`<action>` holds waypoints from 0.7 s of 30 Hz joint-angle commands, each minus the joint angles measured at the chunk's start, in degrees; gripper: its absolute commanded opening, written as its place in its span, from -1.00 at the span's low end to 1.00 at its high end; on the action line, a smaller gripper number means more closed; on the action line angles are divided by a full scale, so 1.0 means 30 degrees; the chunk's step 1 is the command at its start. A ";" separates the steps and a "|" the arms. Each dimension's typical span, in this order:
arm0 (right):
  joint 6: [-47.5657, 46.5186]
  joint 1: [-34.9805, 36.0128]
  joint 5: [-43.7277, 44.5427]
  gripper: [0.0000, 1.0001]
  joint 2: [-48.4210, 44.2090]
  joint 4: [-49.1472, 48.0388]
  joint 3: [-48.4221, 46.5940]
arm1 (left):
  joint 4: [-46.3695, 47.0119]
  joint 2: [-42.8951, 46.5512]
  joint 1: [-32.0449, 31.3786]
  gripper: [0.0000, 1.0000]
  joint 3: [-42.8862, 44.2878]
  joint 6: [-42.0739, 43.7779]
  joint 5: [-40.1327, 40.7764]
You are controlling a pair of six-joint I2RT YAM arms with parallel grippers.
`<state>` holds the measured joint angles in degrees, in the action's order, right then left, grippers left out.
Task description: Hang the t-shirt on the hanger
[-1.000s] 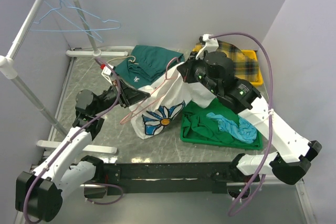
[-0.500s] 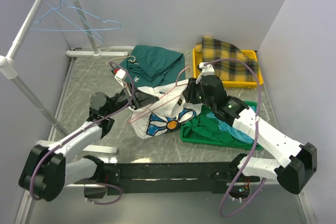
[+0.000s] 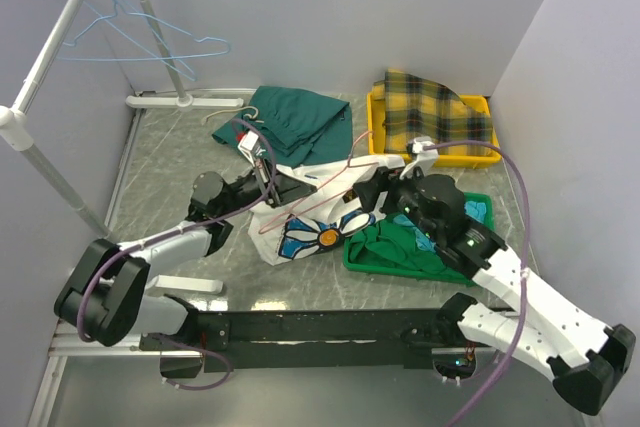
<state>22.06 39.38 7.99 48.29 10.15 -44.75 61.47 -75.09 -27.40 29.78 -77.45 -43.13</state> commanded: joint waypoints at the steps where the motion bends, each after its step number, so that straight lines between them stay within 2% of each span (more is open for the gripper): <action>1: -0.1112 -0.0058 -0.0378 0.62 -0.1653 -0.2622 -0.0139 | 0.0428 -0.0516 -0.0447 -0.98 0.1556 0.0621 0.0374; 6: -0.1729 -0.0030 0.0150 0.65 -0.0690 -0.1978 -0.1486 | -0.0480 -0.1482 -0.1032 -0.98 0.2494 0.0797 0.0637; 13: -0.1877 -0.0059 0.0530 0.64 0.0512 -0.3208 -0.1606 | -0.1008 -0.2918 -0.2116 -0.98 0.3637 0.1060 0.0901; 19: -0.1672 -0.0029 0.2110 0.32 0.1684 -0.4233 -0.1255 | -0.1038 -0.3358 -0.2761 -0.98 0.3960 0.1178 0.1282; 21: -0.1584 -0.0029 0.2549 0.12 0.2007 -0.4554 -0.0964 | -0.1125 -0.3417 -0.2908 -0.98 0.4048 0.1207 0.1370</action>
<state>17.10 39.38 11.35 53.12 1.96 -47.29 55.61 -85.25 -35.16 38.94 -75.61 -40.18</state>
